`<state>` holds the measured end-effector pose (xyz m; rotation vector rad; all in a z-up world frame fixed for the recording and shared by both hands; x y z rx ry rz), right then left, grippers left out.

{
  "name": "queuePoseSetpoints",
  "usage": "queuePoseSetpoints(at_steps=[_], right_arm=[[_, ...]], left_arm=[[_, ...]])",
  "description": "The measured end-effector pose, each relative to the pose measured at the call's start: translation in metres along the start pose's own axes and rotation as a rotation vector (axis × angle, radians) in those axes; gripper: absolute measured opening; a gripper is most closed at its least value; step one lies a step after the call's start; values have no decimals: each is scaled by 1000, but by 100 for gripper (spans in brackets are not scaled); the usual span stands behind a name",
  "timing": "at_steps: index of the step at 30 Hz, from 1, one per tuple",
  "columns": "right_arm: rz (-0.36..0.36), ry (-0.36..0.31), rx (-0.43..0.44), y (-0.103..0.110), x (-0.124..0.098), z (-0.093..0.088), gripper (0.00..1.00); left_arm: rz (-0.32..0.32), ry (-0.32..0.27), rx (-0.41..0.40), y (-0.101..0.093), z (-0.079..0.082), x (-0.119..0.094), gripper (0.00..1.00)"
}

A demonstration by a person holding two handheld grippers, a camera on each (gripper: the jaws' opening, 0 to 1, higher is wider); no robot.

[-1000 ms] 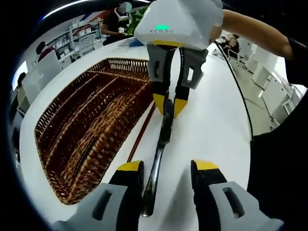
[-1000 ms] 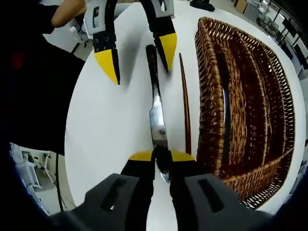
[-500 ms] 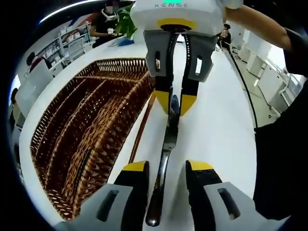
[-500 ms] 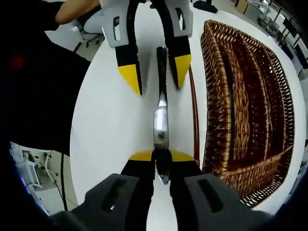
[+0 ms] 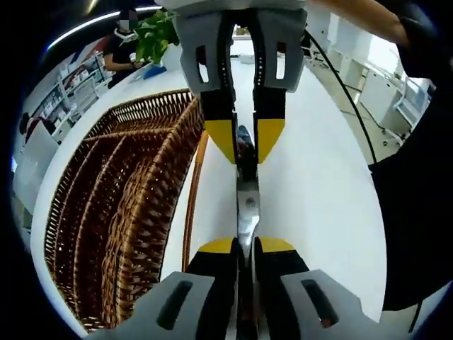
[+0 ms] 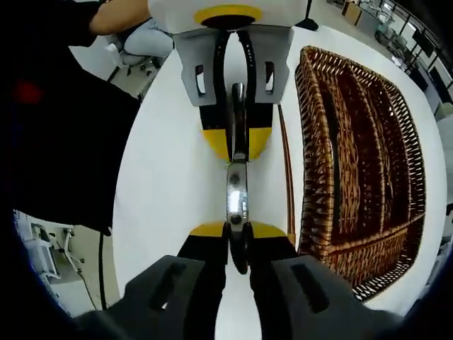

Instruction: Arrange the knives, forks, and spoons in their matching storage slots by inserting each utensil handle-first until every utensil is classified and aligned in the correct compartment

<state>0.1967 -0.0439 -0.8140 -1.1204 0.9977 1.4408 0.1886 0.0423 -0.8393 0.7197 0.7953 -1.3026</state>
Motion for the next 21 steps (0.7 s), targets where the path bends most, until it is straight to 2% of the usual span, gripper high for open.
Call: queuePoseSetpoints(at_steps=[5, 9, 14, 16, 18, 21], right_arm=[[1, -4, 6, 1, 0, 0, 9], [-8, -10, -1, 2, 0, -1, 10], [-7, -29, -1, 7, -2, -2, 10], [-10, -47, 9, 8, -4, -1, 10], [-14, -71, 61, 10, -7, 0, 11], [-19, -125, 57, 12, -9, 6, 11]], left_arm=[[8, -6, 2, 0, -1, 0, 8], [32, 6, -2, -2, 0, -1, 8], [28, 23, -3, -7, 2, -3, 7], [31, 27, -1, -8, 3, -6, 7], [28, 33, -6, -9, 5, -11, 7], [16, 71, -3, -11, 1, -14, 7]])
Point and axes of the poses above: the point that each gripper's makers call its tool centre point, and the gripper's own axes: x roughly forward along the fingers, y roughly to its left, z roughly out of its top, the point moved 4 cm from there along -x, roughly backward along the fingers, and after that the axes turned 4 degrees about y, right-handed, at the moved point
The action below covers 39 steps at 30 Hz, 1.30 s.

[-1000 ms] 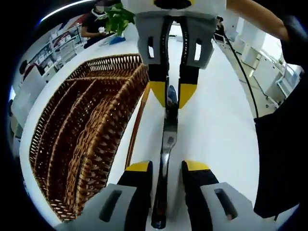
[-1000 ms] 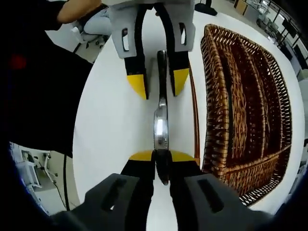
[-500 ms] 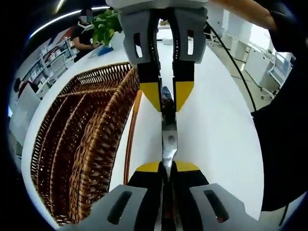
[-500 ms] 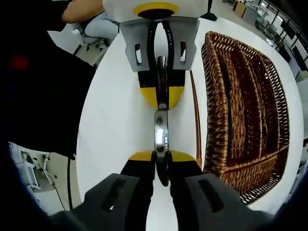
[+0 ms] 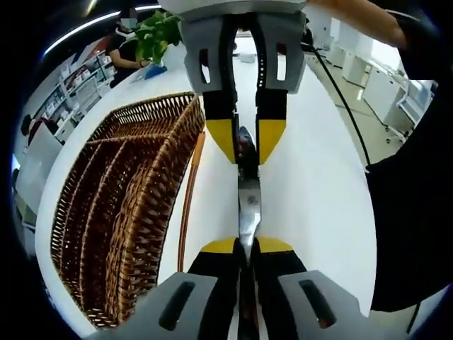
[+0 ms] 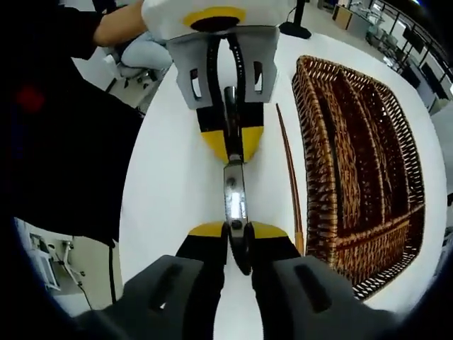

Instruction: Arrange the knives, forks, and spoons in their matching storage slots by inserting each utensil handle-first until every utensil is classified and aligned in the correct compartment

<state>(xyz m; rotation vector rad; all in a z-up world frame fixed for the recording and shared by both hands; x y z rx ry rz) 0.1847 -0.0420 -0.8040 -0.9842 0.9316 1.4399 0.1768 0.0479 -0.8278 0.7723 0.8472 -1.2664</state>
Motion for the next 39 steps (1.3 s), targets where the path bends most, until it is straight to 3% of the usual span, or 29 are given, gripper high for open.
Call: queuePoseSetpoints(at_steps=[4, 10, 17, 27, 39], right_arm=[[6, -40, 25, 2, 0, 3, 12], [-16, -45, -23, 8, 1, 7, 13], [-51, -108, -60, 12, -8, 15, 12], [-123, -180, -93, -9, -33, 35, 12], [-204, -190, -88, -42, -52, 45, 12]], left_arm=[[-5, 26, 6, -2, -4, -1, 7], [11, 20, 7, -6, -2, -8, 7], [25, 3, 18, -8, -3, -23, 7], [50, 29, 68, 19, 7, -59, 7], [111, 87, 148, 58, 20, -80, 7]])
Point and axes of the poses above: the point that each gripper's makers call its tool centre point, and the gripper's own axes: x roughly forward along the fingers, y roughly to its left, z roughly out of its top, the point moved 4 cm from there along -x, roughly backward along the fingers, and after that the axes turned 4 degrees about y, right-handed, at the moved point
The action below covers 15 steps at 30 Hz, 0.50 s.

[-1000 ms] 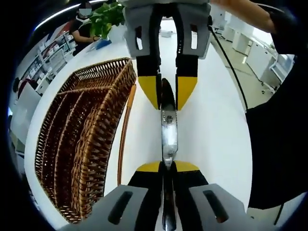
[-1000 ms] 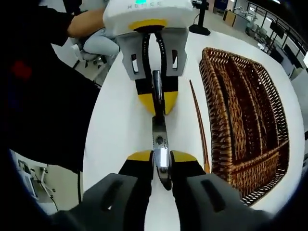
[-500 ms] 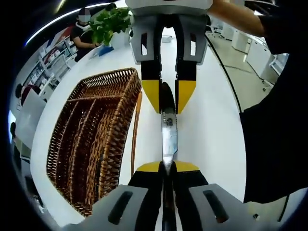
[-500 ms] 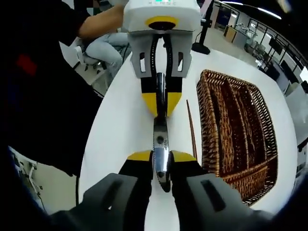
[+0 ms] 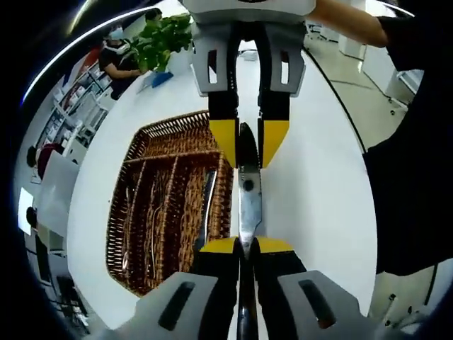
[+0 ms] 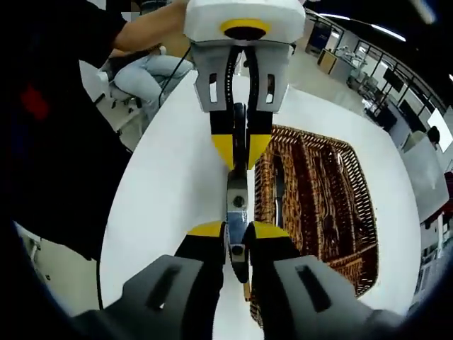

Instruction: Arrange the knives, forks, and spoons in their matching storage slots by inserting each utensil handle-first until every utensil is classified and aligned in the correct compartment

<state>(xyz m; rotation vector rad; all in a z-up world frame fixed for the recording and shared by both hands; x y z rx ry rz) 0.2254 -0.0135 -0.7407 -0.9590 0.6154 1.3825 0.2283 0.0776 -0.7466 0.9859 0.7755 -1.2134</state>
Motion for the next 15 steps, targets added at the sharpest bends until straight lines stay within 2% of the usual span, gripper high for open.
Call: queuePoseSetpoints(at_steps=[3, 8, 15], right_arm=[[-30, -1, 8, -14, 1, -1, 12], [-53, 10, 21, -26, 6, -4, 12], [-71, 68, 24, -40, 14, -9, 12]], left_arm=[[14, 10, 3, 15, 0, 1, 7], [21, 27, 19, 29, -2, 8, 7], [17, 39, 37, 45, -6, 27, 7]])
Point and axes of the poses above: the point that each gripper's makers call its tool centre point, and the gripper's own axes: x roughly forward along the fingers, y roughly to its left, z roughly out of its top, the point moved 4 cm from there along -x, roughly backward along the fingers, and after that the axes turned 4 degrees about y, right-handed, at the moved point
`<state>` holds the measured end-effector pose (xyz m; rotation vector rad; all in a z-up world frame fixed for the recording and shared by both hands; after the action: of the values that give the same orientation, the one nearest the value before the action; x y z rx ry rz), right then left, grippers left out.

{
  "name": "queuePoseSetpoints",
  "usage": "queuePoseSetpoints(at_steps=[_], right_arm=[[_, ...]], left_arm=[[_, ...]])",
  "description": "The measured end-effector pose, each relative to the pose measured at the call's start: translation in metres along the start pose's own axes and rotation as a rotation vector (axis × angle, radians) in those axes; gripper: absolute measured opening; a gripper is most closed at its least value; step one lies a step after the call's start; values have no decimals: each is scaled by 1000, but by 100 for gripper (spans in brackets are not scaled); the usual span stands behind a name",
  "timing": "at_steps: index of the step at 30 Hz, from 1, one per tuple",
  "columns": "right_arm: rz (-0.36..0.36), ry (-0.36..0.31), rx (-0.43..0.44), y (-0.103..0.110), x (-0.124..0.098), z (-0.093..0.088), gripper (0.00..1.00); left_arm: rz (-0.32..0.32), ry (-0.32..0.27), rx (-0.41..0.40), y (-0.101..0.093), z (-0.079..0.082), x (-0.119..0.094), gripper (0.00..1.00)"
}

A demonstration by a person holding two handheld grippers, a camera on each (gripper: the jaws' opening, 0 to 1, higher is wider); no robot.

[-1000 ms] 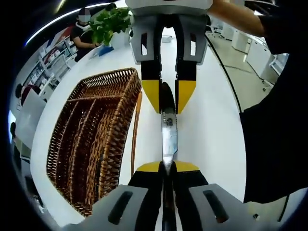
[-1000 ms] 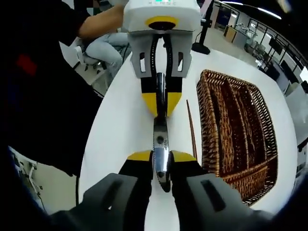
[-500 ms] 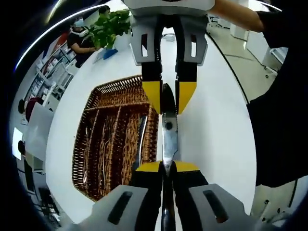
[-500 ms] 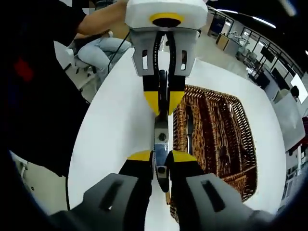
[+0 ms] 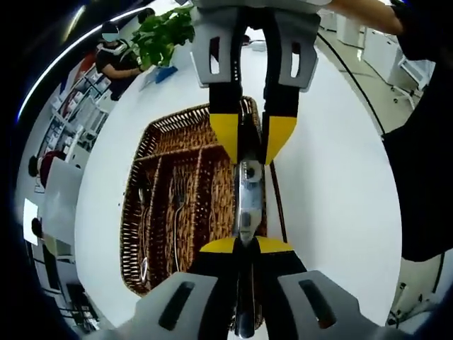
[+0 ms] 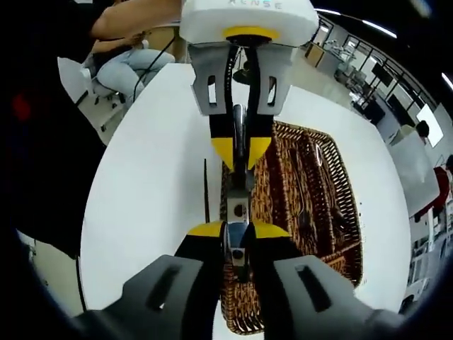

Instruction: Arrange the knives, forks, and spoons in their matching storage slots by inserting each utensil handle-first until every utensil is classified and aligned in the correct compartment

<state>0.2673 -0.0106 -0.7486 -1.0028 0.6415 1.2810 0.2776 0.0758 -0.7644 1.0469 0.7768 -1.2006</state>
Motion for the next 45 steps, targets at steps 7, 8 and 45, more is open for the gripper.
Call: queuePoseSetpoints(at_steps=[7, 8, 45], right_arm=[[-11, 39, 11, -8, 11, -2, 12], [-14, 43, 10, -9, 13, -3, 12], [-86, 177, -3, -28, 69, -34, 13]], left_arm=[[-7, 9, 0, 11, -6, 13, 7], [-5, 11, 2, 12, -7, 15, 7], [8, 72, -44, 33, -27, 64, 8]])
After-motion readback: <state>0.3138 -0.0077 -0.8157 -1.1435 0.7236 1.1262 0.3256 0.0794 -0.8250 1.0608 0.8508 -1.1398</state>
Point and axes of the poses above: the point that each gripper's makers call its tool centre point, and the gripper's own axes: x roughly forward along the fingers, y roughly to its left, z roughly out of its top, the point moved 4 cm from there along -x, roughly backward along the fingers, and after that the axes turned 4 degrees about y, right-handed, at the moved point
